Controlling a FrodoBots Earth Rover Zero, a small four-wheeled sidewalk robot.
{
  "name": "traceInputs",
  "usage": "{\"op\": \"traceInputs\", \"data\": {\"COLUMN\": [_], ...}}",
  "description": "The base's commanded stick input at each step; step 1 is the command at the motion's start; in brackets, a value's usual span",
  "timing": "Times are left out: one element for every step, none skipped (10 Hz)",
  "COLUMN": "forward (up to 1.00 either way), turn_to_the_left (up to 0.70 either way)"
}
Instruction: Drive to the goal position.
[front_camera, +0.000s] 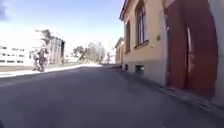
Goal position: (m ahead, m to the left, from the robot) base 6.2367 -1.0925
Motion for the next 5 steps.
{"op": "traceInputs", "data": {"forward": [0.7,0.7,0.7,0.7,0.7], "turn_to_the_left": [0.35,0.35,0.09,0.0,0.0]}}
